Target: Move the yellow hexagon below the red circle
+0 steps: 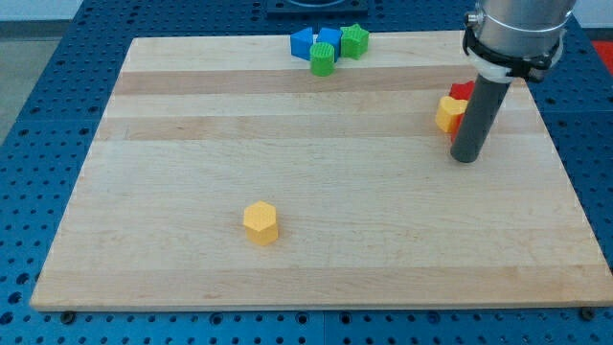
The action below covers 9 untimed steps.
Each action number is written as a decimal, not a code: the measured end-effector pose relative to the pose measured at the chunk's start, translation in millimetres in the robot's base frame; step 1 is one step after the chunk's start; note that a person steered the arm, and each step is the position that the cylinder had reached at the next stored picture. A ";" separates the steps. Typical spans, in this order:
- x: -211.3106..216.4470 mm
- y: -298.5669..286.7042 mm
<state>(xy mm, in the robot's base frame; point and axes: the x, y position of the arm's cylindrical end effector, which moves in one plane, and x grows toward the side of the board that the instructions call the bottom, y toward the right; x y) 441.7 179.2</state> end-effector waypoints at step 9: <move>64.1 -262.0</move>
<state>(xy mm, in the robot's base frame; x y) 505.8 -82.9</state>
